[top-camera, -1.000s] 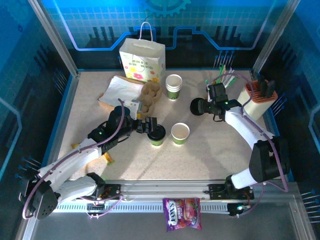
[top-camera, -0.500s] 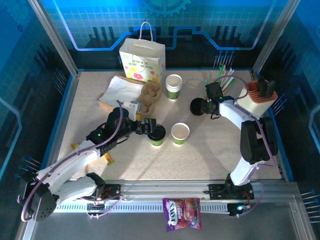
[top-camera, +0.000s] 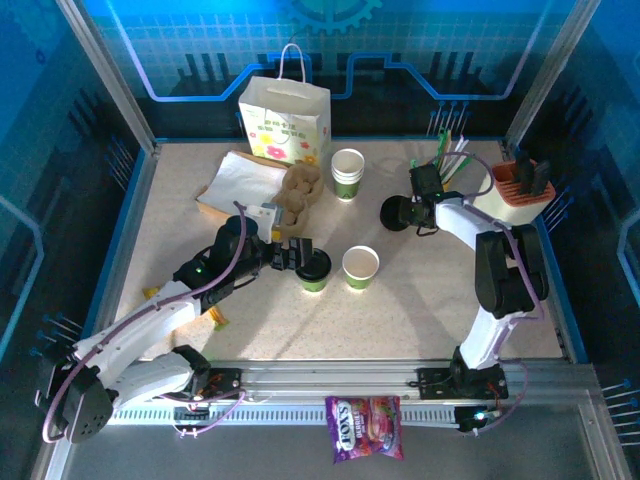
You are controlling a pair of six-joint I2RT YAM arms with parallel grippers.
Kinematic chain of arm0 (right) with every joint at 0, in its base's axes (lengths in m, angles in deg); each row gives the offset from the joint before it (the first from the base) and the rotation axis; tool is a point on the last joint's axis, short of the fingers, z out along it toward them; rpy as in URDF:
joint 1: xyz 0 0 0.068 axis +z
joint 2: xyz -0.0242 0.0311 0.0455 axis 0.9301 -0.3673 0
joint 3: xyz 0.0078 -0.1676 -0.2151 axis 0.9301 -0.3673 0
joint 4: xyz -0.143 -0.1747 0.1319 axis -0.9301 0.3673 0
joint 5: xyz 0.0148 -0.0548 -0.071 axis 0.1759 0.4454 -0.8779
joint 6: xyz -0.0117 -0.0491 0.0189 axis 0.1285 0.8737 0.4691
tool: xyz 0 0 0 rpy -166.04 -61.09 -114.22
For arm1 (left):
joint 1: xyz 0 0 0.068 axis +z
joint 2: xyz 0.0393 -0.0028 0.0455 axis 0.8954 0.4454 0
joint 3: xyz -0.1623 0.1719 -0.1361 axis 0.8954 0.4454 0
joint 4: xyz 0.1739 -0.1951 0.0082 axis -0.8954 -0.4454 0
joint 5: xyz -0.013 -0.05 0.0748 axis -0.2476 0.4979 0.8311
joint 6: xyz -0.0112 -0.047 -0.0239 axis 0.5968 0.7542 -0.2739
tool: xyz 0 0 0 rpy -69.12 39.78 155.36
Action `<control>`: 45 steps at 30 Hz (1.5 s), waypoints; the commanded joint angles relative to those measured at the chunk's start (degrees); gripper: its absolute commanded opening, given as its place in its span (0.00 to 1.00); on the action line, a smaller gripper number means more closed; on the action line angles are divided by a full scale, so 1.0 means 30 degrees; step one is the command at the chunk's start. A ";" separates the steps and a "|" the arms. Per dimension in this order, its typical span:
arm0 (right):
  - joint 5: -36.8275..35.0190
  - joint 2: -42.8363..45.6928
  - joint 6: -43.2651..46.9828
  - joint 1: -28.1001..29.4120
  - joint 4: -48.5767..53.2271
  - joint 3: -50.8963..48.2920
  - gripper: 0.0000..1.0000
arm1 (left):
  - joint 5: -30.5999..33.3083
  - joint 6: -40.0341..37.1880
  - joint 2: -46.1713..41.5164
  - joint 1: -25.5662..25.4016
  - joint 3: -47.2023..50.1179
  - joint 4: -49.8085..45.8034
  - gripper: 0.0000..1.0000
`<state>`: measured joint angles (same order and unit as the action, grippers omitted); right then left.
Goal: Pack the takeout coffee
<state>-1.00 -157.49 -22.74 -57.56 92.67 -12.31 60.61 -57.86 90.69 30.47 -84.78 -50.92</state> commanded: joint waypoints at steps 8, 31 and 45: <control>0.0305 -0.0956 -0.0050 -0.0279 -0.0383 0.1206 0.26 | -0.0475 -0.0053 0.0035 0.0041 0.0281 0.0397 0.95; 0.0461 0.0115 0.0483 -0.0263 -0.0279 0.1129 0.13 | -0.0576 -0.0024 0.0113 0.0041 0.0493 0.0572 0.95; 0.4034 0.3552 -0.0578 -0.0279 -0.0981 -0.0602 0.10 | -0.0755 0.0116 0.0008 0.0040 0.0310 0.1046 0.95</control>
<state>5.34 -150.96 -22.43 -57.66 91.01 -12.03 59.93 -57.86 91.02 30.49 -84.02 -49.83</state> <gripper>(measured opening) 0.103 0.948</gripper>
